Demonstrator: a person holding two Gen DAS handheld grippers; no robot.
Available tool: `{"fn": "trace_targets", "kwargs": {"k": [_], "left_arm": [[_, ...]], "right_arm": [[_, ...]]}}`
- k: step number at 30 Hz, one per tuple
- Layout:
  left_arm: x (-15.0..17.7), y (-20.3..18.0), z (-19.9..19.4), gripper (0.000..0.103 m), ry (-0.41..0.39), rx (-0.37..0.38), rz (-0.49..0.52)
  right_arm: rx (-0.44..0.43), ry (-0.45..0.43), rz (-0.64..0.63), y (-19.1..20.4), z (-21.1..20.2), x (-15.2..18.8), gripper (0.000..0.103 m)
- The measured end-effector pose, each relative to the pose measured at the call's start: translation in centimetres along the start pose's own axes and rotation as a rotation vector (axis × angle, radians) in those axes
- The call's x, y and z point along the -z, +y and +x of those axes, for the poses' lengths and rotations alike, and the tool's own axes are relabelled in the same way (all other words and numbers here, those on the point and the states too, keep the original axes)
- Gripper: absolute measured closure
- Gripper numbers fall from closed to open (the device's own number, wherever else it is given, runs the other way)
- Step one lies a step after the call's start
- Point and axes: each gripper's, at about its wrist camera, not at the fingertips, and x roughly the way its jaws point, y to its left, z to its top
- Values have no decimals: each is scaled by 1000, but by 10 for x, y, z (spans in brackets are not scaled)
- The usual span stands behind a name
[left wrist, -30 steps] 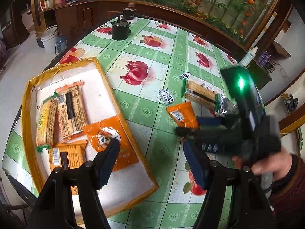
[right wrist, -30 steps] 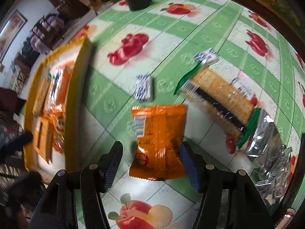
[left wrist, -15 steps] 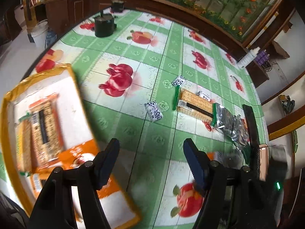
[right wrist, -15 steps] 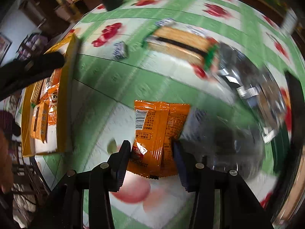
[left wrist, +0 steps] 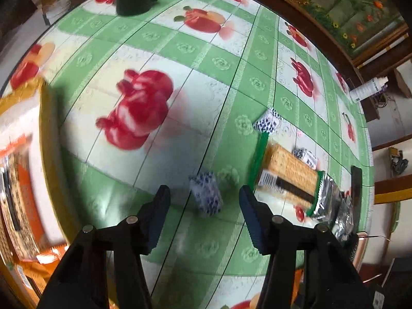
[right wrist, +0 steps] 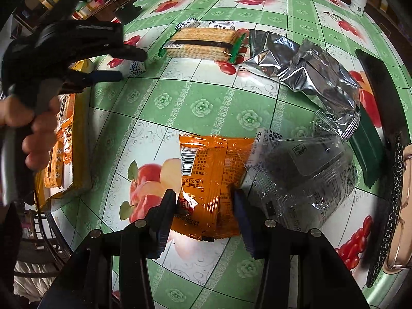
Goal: Organize snacks
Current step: 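Grasp the black-and-white striped candy with the left gripper while the right gripper holds the orange bag, then carry the orange bag and striped candy over the yellow tray with both grippers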
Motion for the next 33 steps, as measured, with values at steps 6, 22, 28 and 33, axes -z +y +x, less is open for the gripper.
{"fn": "trace_targets", "kwargs": {"k": [6, 22, 28, 33], "left_arm": [[6, -6, 2, 84, -31, -73, 64], [102, 2, -33, 85, -74, -19, 168], [112, 12, -66, 85, -124, 15, 144], [117, 19, -94, 85, -175, 20, 136]], "right_arm": [[-7, 0, 6, -3, -2, 1, 53], [-44, -17, 36, 3, 4, -18, 54], [-73, -23, 14, 19, 4, -23, 54], [-90, -40, -24, 38, -2, -27, 54]]}}
